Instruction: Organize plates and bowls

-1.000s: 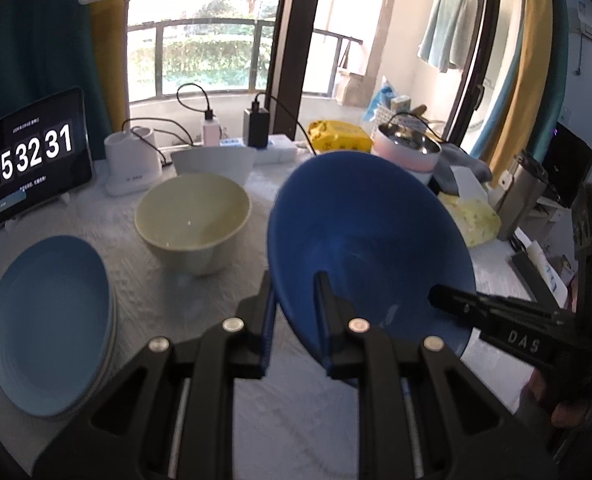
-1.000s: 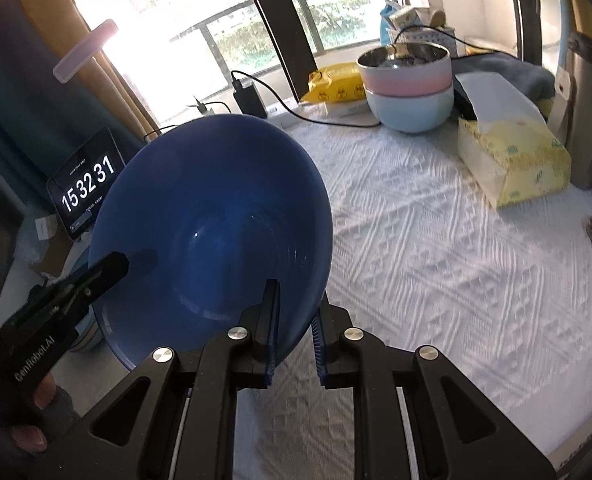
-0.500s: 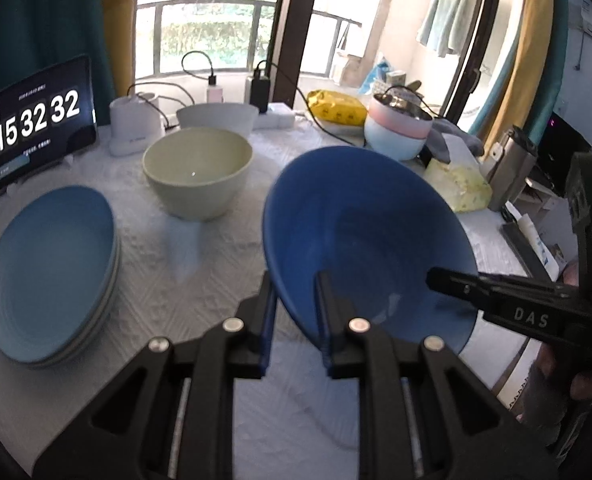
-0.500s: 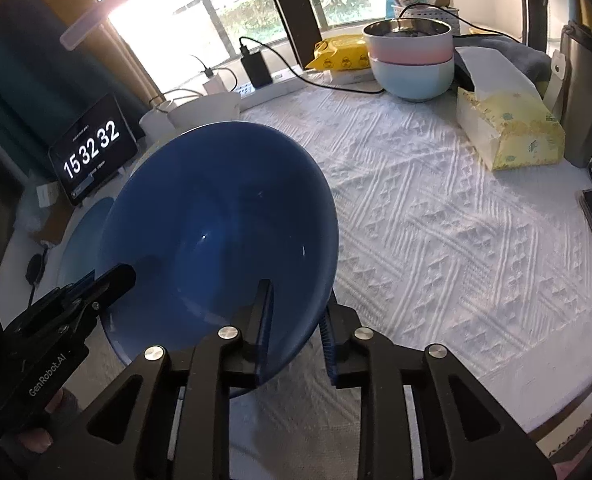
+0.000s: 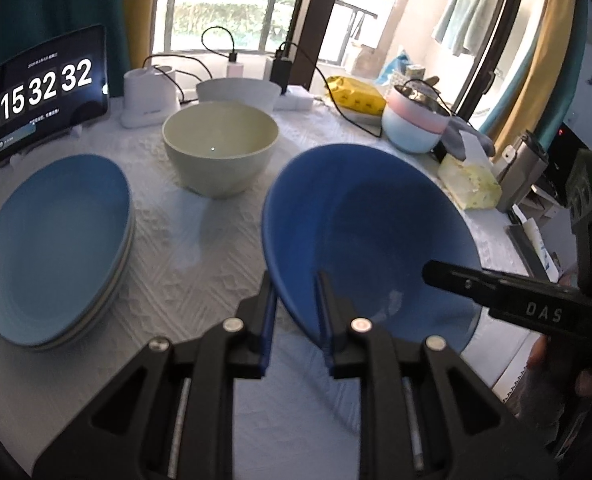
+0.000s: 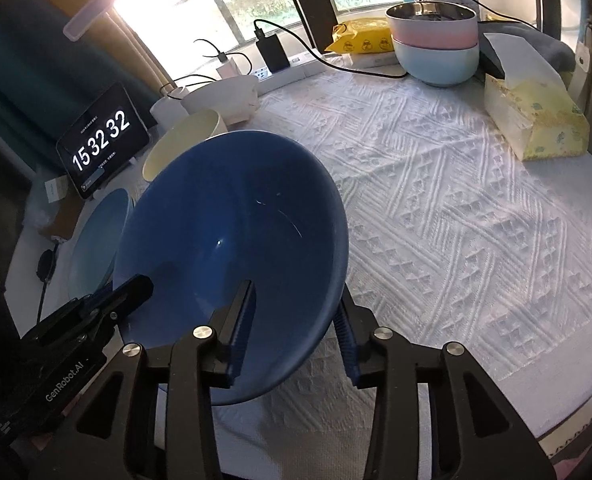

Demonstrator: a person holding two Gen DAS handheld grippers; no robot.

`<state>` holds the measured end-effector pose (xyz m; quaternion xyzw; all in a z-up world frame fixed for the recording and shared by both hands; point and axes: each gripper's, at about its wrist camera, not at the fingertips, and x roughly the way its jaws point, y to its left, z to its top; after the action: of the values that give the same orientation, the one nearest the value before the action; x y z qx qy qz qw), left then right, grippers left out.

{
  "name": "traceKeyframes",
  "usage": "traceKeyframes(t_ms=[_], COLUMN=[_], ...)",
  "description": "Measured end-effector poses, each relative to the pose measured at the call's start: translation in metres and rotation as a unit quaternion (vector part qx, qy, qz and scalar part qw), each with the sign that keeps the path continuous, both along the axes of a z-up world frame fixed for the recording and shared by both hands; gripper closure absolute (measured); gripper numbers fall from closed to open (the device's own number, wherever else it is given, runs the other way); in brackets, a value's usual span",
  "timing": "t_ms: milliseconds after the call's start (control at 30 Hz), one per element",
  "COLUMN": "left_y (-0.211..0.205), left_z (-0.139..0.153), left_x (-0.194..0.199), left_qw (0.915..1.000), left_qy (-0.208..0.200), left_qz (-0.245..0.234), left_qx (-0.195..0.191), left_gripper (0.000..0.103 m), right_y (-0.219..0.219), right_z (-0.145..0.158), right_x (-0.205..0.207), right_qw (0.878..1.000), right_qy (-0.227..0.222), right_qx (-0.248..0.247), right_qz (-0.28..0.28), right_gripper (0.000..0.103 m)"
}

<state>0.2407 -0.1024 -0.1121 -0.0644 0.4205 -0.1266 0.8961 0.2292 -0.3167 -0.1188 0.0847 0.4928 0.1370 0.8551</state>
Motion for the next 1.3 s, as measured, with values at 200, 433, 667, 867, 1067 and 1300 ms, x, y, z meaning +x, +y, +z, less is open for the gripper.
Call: traceKeyframes(t_ms=[200,433,667,867,1067,1300], left_y=[0.004,0.014,0.028,0.038,0.05,0.063], left_z=[0.0,0.012,0.027,0.034,0.04,0.04], left_x=[0.003,0.003,0.005,0.01,0.019,0.036], left_qw=[1.0,0.9997,0.999,0.9981,0.9972,0.9969], left_qy=[0.007,-0.01,-0.029,-0.039,-0.047,-0.045], left_qz=[0.006,0.019,0.034,0.045,0.058,0.061], left_qx=[-0.002,-0.005,-0.01,-0.01,-0.009,-0.02], left_gripper=[0.081,0.077,0.069,0.068,0.068,0.068], right_y=[-0.001,-0.004,0.003,0.016,0.03,0.046], right_z=[0.001,0.016,0.032,0.04,0.046,0.046], right_x=[0.003,0.006,0.013,0.022,0.033,0.051], right_qw=[1.0,0.999,0.998,0.998,0.997,0.996], right_qy=[-0.008,-0.031,-0.051,-0.059,-0.063,-0.062], right_qx=[-0.015,-0.027,-0.032,-0.035,-0.039,-0.048], right_qz=[-0.006,-0.012,-0.003,0.009,0.021,0.037], right_gripper=[0.062,0.062,0.062,0.062,0.062,0.062])
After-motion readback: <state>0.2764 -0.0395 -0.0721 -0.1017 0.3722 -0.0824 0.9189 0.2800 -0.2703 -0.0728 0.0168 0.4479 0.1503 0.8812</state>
